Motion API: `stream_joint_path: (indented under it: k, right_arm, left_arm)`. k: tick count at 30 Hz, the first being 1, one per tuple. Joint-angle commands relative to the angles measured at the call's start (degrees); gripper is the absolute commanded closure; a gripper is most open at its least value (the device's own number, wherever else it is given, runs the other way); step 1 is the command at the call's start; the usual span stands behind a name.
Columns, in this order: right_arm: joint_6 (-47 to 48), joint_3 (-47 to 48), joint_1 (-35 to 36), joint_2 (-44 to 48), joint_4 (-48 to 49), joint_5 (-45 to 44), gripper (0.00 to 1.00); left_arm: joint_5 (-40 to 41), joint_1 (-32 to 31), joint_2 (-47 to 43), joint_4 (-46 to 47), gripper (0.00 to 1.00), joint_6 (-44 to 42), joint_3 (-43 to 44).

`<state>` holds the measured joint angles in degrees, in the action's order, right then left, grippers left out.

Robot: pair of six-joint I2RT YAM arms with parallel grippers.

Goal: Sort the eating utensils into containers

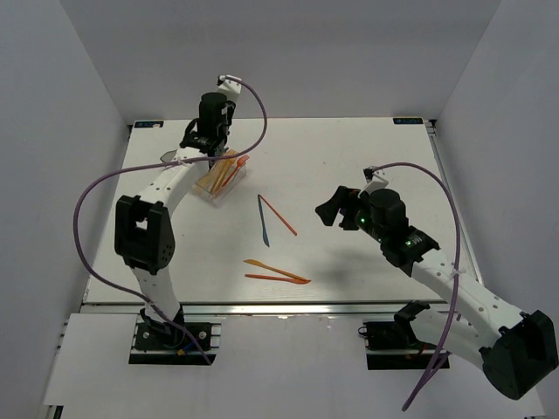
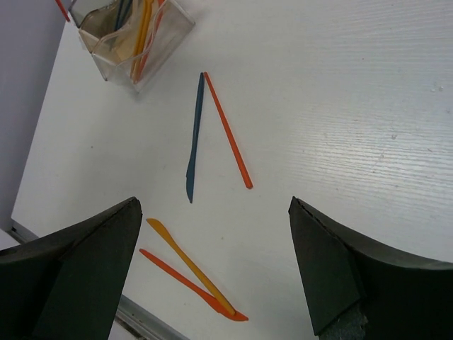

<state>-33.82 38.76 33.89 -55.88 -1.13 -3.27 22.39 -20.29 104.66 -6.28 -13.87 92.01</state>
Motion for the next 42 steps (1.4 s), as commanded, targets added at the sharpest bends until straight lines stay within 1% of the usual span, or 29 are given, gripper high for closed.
stream_joint_path:
  k: [1,3,5,10,14,18,19,21,27,30,33,34,35,40,42]
  right_arm:
    - [3.7,-0.7,0.0,2.3,-2.6,0.0,0.11]
    - [5.0,-1.4,0.0,3.4,-2.8,0.8,0.11]
    - [5.5,-1.7,-0.1,4.1,-2.9,1.9,0.11]
    - [6.5,-2.0,0.0,4.5,-2.0,2.7,0.11]
    - [6.9,-1.0,-0.1,3.5,-1.2,5.0,0.11]
    - [6.9,-0.6,-0.1,3.1,-0.9,5.3,0.11]
    - [6.9,-0.6,0.0,3.1,-0.7,5.1,0.11]
    - [6.8,-0.6,0.0,3.2,-0.8,4.9,0.11]
    - [6.8,-0.4,0.0,2.7,-0.8,4.8,0.11]
    - [7.1,-0.7,0.0,2.4,-0.8,4.8,0.11]
    - [7.4,-0.7,0.0,1.4,-0.6,4.6,0.11]
    - [7.6,-0.6,0.0,0.7,-0.6,4.6,0.11]
    - [7.7,-0.6,0.0,0.3,-0.6,4.8,0.11]
    - [8.5,-0.4,0.0,-1.9,0.5,4.5,0.11]
    - [9.1,0.2,0.0,-4.5,0.4,4.6,0.11]
  left_arm:
    - [2.1,1.7,2.0,7.2,1.00,-11.3,2.9]
    - [1.6,1.9,5.0,10.1,1.00,-14.1,3.3]
    - [2.0,2.3,7.0,10.3,1.00,-16.4,4.2]
    - [0.3,4.1,10.8,11.0,1.00,-15.6,3.5]
    - [0.5,4.1,11.2,14.3,1.00,-17.0,-0.2]
    - [1.3,4.4,11.9,16.5,1.00,-18.8,-3.5]
    - [0.5,4.5,11.8,16.7,0.99,-18.7,-4.4]
    - [-0.7,4.7,11.8,16.8,0.92,-17.3,-5.2]
    - [-1.8,4.8,11.4,17.3,0.87,-16.2,-7.1]
    - [-1.7,4.8,11.2,17.4,0.79,-16.0,-8.1]
    - [-2.2,4.8,10.9,17.4,0.66,-15.4,-8.9]
    - [-2.3,4.8,10.8,17.1,0.65,-15.2,-8.9]
    - [-2.4,4.8,10.7,16.8,0.62,-14.9,-9.0]
    - [-3.0,4.8,9.4,16.6,0.61,-14.0,-9.9]
    - [-3.5,4.8,7.8,16.0,0.60,-12.9,-9.8]
